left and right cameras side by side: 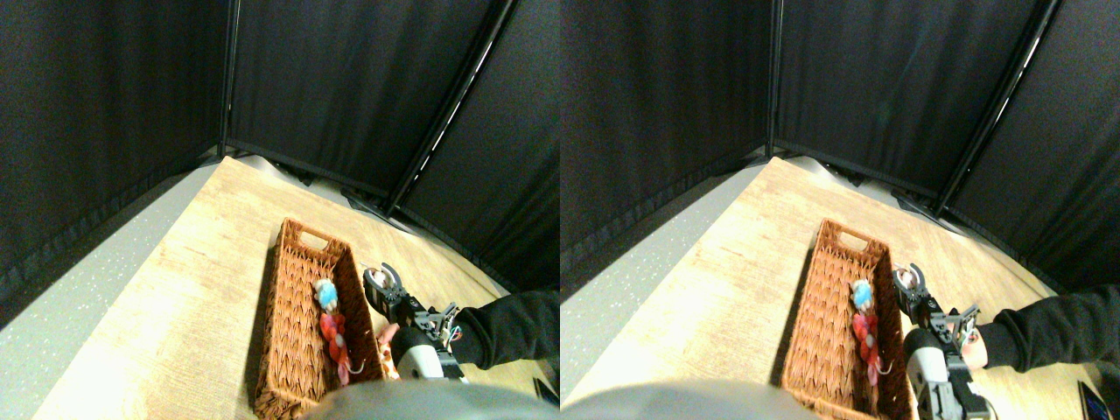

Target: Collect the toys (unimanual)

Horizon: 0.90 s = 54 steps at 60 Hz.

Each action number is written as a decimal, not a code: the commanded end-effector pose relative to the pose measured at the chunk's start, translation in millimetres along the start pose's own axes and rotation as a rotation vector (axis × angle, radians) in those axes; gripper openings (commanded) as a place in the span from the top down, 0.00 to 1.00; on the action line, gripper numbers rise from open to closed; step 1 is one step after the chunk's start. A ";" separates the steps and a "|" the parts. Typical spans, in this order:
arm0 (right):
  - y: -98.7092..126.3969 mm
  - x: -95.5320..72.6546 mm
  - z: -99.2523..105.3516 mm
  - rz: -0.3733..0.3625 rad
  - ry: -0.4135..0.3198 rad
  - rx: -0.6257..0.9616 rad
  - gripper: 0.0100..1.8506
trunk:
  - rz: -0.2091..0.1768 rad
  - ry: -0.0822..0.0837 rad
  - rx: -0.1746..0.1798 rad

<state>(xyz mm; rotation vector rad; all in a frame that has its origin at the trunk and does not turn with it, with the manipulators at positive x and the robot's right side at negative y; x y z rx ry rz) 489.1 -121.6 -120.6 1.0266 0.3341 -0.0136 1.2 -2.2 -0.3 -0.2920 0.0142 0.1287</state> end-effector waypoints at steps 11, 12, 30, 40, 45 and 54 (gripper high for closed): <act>11.5 0.2 -16.6 0.058 0.044 0.045 0.97 | 0.038 -0.014 -0.046; 11.5 0.2 -16.6 0.058 0.044 0.045 0.97 | 0.038 -0.014 -0.046; 2.5 -2.9 -14.2 0.023 0.048 0.046 0.58 | 0.033 -0.011 -0.035; -1.2 -6.6 -9.1 0.019 0.054 -0.003 0.28 | 0.028 -0.005 -0.025; -3.0 -8.1 -6.3 0.015 0.025 -0.011 0.28 | 0.026 -0.002 -0.021; -7.3 -3.4 7.1 0.027 0.004 -0.023 0.30 | 0.021 0.005 -0.007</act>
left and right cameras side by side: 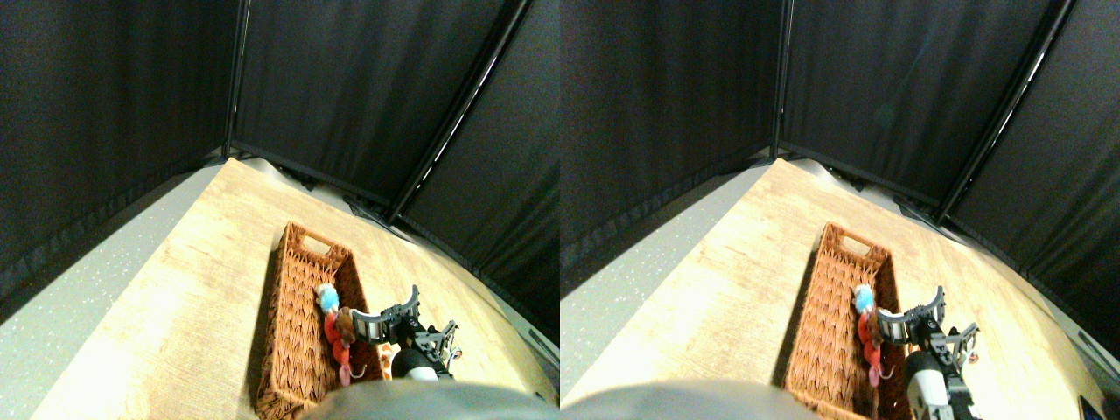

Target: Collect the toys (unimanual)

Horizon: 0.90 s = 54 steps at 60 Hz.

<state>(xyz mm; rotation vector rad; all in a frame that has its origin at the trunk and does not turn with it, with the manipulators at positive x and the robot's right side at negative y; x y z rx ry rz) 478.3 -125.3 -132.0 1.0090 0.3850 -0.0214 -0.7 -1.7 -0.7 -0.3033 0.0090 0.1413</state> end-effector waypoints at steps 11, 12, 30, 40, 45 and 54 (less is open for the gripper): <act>-3.0 8.5 35.5 0.073 -0.171 0.005 0.44 | -0.008 0.017 0.032; -3.8 8.5 37.2 0.073 -0.180 0.008 0.45 | -0.009 0.019 0.034; -33.1 9.1 78.7 0.086 -0.320 0.065 0.62 | -0.052 0.043 0.106; -51.3 5.6 93.8 0.053 -0.394 0.077 0.60 | -0.066 0.054 0.132; -60.5 4.3 98.8 0.034 -0.403 0.094 0.59 | -0.069 0.057 0.139; -81.3 3.7 96.9 -0.017 -0.421 0.171 0.57 | -0.067 0.063 0.143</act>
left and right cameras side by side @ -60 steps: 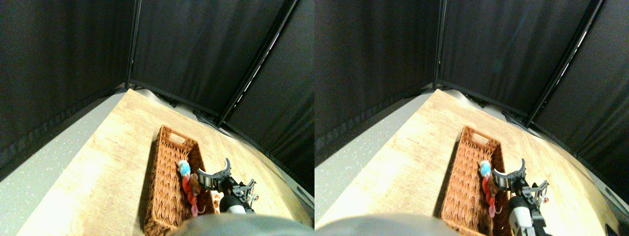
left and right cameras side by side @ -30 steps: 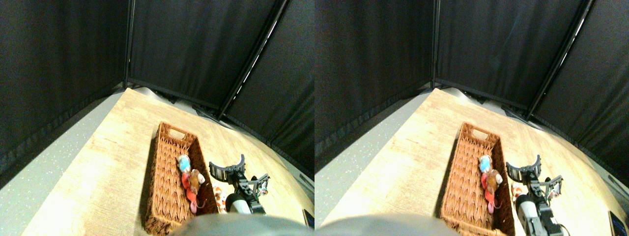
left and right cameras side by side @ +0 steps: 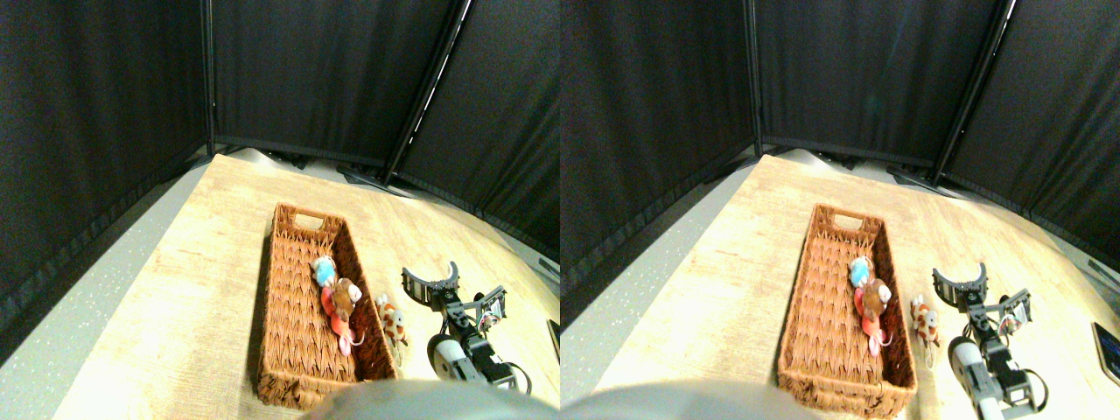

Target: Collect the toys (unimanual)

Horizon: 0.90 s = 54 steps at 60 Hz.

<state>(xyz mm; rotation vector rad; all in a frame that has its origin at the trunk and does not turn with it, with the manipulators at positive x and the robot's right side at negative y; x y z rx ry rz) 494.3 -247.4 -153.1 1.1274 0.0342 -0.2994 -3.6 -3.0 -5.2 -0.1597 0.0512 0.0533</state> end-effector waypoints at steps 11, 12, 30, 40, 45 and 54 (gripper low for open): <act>-21.6 1.8 -14.4 -0.041 0.032 0.105 0.50 | 0.020 0.026 -0.014; -23.2 2.2 -16.6 -0.044 0.047 0.131 0.49 | 0.020 0.026 -0.014; -31.6 8.7 -36.2 -0.061 0.113 0.152 0.46 | 0.030 0.030 -0.032; -39.8 9.8 -43.9 -0.115 0.116 0.221 0.50 | 0.040 0.035 -0.040; -48.8 13.0 -45.4 -0.136 0.145 0.246 0.49 | 0.040 0.035 -0.042; -68.7 10.1 -50.0 -0.192 0.131 0.297 0.50 | 0.040 0.036 -0.039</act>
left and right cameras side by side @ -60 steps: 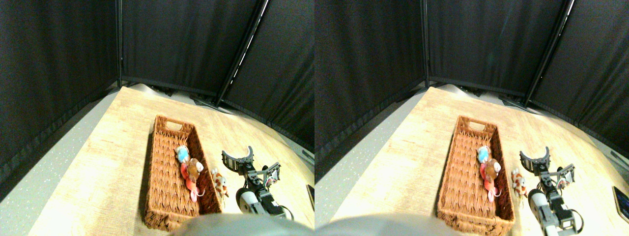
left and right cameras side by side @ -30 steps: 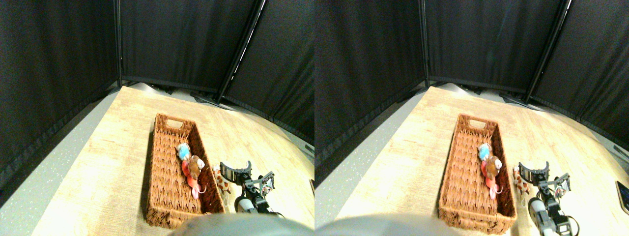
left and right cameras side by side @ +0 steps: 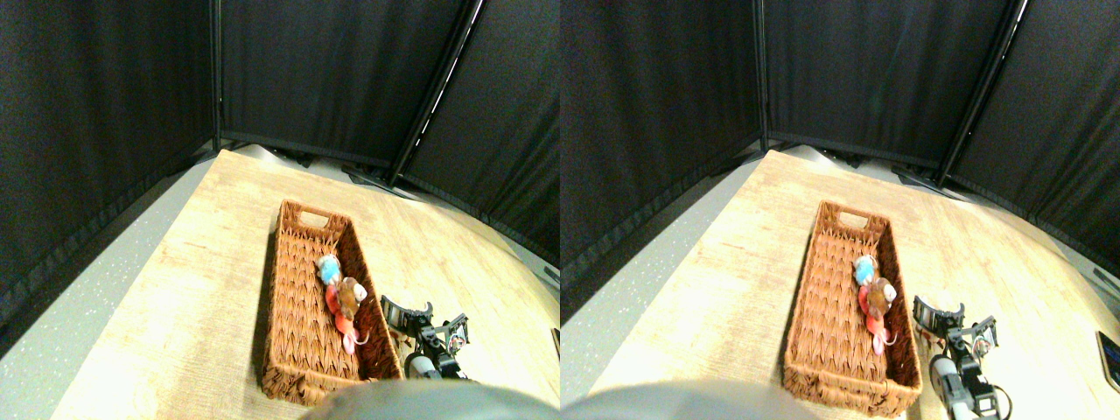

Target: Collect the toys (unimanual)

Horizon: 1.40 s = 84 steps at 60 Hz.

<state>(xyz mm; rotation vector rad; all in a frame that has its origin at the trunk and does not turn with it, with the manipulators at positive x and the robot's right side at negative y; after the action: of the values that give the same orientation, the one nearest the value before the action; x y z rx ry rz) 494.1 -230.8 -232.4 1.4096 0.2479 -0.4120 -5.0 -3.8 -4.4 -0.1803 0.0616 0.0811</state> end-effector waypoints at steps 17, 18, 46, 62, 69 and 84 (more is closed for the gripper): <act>-15.2 1.4 10.3 0.005 -0.025 0.061 0.51 | 0.009 0.033 -0.013; -15.8 1.7 10.6 0.000 -0.021 0.069 0.52 | 0.009 0.033 -0.013; -5.0 -4.3 10.0 0.031 -0.133 -0.137 0.95 | 0.007 0.032 -0.017; 25.9 -11.1 10.7 0.137 -0.106 -0.149 0.95 | 0.002 0.019 -0.014; 42.9 -15.6 8.0 0.174 -0.111 -0.190 0.95 | -0.001 0.010 -0.016; 80.7 -26.9 -8.7 0.220 -0.069 -0.307 0.92 | 0.005 -0.006 -0.036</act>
<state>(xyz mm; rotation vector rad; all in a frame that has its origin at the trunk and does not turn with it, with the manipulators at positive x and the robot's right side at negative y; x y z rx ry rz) 501.9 -219.2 -166.6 1.1046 0.1206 -0.2649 -1.0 -3.6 -2.8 -0.1893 0.0643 0.0796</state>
